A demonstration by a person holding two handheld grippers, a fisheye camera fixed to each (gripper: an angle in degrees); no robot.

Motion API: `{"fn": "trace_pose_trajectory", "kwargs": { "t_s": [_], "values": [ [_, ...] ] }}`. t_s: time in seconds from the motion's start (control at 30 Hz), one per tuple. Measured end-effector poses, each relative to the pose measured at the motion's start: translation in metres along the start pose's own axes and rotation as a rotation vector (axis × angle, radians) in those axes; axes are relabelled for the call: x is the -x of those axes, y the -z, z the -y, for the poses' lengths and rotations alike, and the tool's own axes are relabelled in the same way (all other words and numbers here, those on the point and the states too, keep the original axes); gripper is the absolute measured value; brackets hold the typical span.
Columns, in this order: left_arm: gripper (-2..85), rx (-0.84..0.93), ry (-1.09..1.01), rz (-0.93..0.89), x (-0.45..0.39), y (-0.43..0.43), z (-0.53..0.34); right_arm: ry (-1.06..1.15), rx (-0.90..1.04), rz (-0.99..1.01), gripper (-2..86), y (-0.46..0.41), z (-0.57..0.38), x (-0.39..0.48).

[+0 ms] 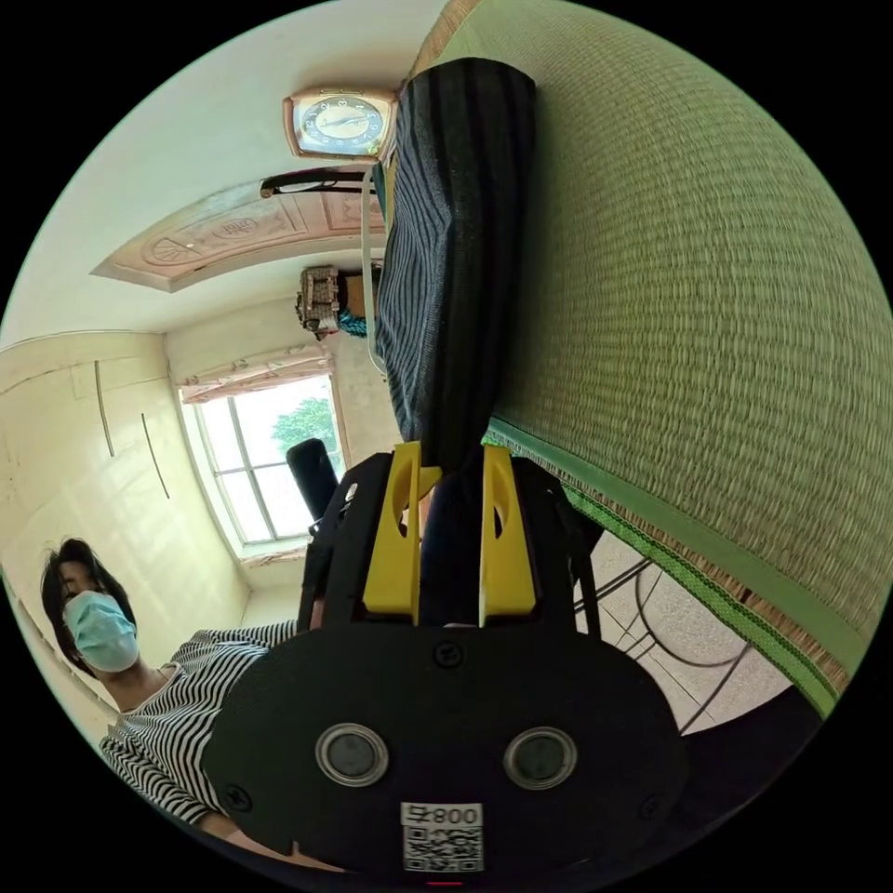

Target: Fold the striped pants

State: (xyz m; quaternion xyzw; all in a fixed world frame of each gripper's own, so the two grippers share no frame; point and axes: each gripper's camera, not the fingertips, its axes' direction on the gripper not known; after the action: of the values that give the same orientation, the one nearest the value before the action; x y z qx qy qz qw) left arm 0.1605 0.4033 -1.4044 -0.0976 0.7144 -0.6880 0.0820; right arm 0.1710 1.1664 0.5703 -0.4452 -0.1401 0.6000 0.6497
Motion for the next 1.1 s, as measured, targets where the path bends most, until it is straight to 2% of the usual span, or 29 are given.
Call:
{"fn": "trace_pose_trajectory", "kwargs": {
  "t_s": [0.4,0.63,0.8,1.1],
  "values": [
    [1.1,-0.031,-0.022,-0.017,0.016,0.012,-0.013,-0.066,-0.005,0.119,12.8,-0.01,0.02,-0.038],
    [1.2,-0.048,0.007,-0.093,0.043,0.028,-0.028,-0.111,-0.008,0.176,8.8,-0.012,0.023,-0.057],
    [2.7,-0.159,0.051,-0.169,0.075,0.061,-0.052,-0.072,-0.003,0.162,8.0,-0.003,0.025,-0.051],
    [13.6,-0.473,0.329,-0.321,0.178,0.13,-0.089,0.025,-0.015,0.233,7.3,0.02,0.037,-0.022]
  ]
}}
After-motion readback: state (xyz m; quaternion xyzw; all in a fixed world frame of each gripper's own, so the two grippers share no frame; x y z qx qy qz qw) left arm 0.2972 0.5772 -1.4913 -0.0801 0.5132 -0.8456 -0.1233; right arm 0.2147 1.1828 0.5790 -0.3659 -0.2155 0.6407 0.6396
